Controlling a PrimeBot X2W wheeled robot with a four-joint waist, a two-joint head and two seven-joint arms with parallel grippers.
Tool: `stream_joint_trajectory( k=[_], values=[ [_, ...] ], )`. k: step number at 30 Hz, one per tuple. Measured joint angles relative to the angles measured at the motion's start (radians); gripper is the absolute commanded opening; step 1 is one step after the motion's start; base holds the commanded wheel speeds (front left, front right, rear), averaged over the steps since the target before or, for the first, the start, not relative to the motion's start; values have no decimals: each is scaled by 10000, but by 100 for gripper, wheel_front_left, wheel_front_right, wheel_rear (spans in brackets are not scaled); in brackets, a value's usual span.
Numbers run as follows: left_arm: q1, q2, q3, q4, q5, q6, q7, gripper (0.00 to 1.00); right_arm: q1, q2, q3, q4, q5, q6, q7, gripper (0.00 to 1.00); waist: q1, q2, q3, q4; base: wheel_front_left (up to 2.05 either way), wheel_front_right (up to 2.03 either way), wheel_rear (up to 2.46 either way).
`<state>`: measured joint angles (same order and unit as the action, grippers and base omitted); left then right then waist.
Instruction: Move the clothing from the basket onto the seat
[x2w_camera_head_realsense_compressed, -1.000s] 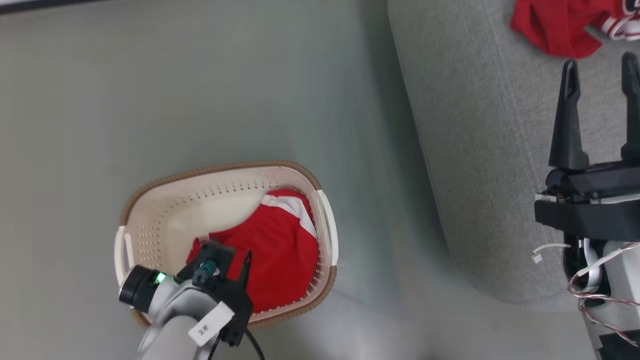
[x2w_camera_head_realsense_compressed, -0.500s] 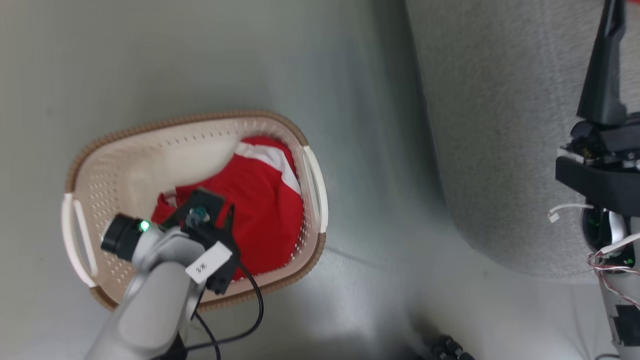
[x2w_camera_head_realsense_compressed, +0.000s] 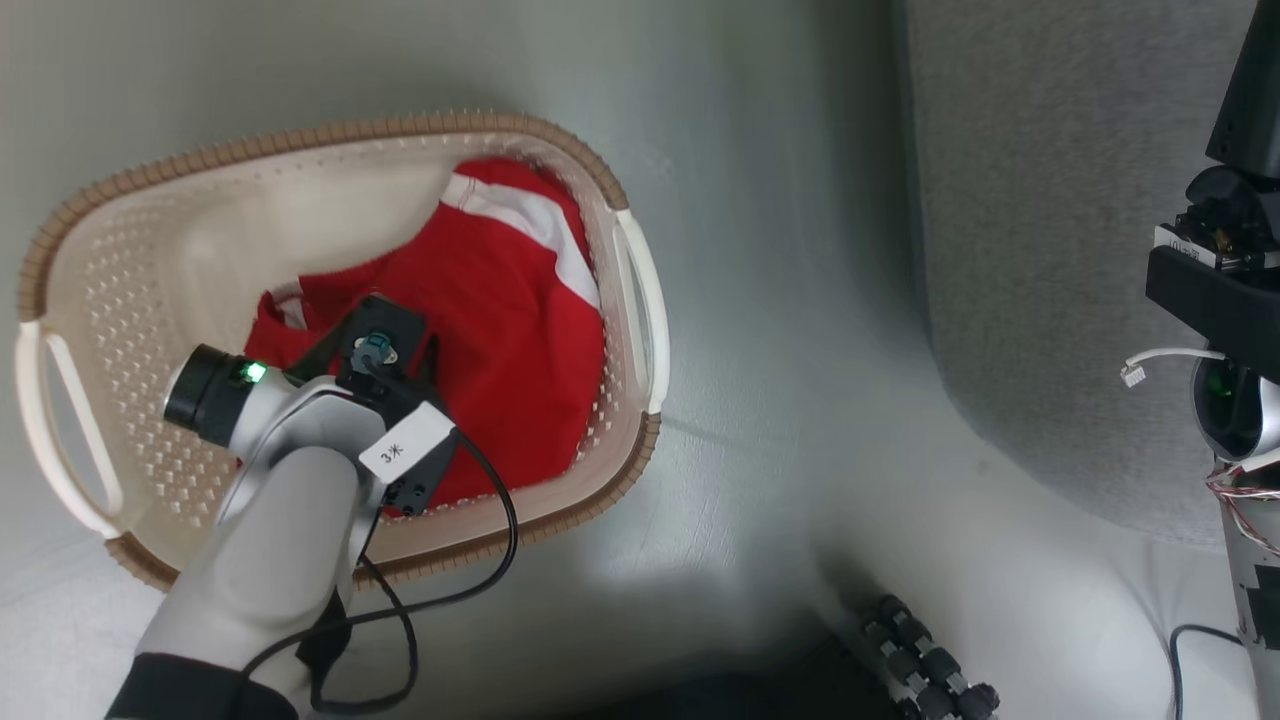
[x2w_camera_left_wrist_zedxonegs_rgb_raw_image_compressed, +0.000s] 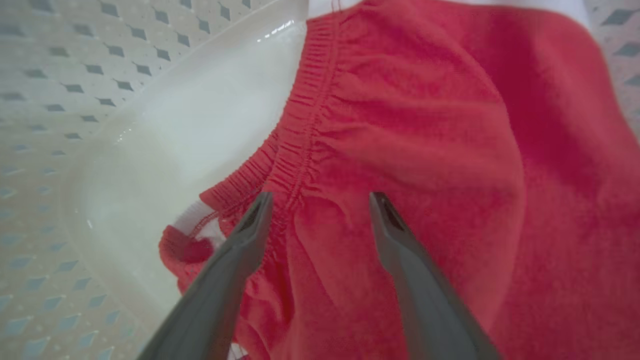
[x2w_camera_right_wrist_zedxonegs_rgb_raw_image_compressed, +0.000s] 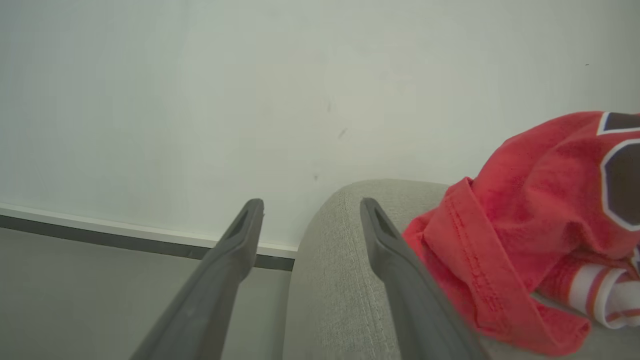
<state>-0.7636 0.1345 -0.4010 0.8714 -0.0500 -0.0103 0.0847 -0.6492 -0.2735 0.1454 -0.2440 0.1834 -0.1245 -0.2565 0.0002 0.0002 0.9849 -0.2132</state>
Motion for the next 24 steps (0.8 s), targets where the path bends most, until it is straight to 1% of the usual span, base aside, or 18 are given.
stream_joint_trajectory(
  k=[6,9,19,21,22,23,24],
  values=[
    [-588,119,19,324,92,33,-174,100,-87,17,19,48,-73,0,-2,100,-1,0,484,-8,0,0,0],
    [-874,111,2,522,167,130,-259,100,-155,23,27,125,-86,0,-2,100,-1,0,633,-41,0,0,0],
    [-1398,-48,-107,1289,282,288,-291,100,-162,88,148,267,-155,0,-2,100,-1,-2,761,-137,0,0,0],
    [-1423,-63,-98,1354,282,293,-290,31,-163,104,155,284,-155,0,-2,100,-2,-2,763,-143,0,0,0],
    [-1461,-82,-98,1453,282,297,-263,9,-165,123,169,305,-155,0,-2,100,-1,-2,763,-150,0,0,0],
    [-1492,-92,-100,1528,282,328,-245,0,-167,142,178,326,-155,0,-4,100,-2,-2,763,-157,0,0,0],
    [-1514,-94,-98,1580,282,337,-245,0,-171,153,184,359,-155,0,-2,100,-1,-2,761,-163,0,0,0]
  ],
)
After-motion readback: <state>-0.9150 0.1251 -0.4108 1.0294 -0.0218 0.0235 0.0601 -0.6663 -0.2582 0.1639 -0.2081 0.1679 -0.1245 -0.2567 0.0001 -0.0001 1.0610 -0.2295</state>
